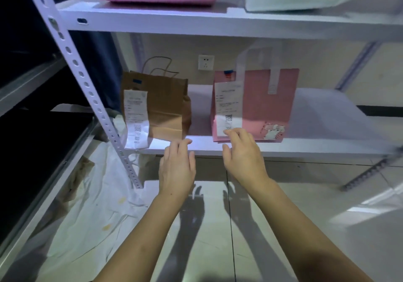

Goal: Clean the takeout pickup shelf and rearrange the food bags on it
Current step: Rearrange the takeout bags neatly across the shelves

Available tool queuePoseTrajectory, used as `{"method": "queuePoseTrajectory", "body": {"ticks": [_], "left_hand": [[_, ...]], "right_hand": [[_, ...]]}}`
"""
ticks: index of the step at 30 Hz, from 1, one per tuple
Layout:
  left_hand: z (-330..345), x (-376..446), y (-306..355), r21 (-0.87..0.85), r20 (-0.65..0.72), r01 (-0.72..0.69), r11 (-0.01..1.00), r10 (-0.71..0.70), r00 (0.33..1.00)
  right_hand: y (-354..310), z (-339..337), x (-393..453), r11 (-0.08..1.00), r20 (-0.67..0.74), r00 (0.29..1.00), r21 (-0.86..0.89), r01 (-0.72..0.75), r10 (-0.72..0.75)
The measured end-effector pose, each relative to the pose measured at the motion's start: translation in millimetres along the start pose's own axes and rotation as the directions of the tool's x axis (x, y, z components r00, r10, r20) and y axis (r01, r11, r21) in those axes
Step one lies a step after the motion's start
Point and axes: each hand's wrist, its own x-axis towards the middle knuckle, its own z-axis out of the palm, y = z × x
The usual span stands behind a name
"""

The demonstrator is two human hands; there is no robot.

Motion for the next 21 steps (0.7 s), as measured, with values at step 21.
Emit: {"method": "queuePoseTrajectory", "body": {"ticks": [21], "left_hand": [[3,109,124,-0.49,0.217,0.412,0.768,-0.35,0.911]], "right_hand": [[90,-96,95,0.862,-0.059,0.896,0.307,-0.404,0.441]]}}
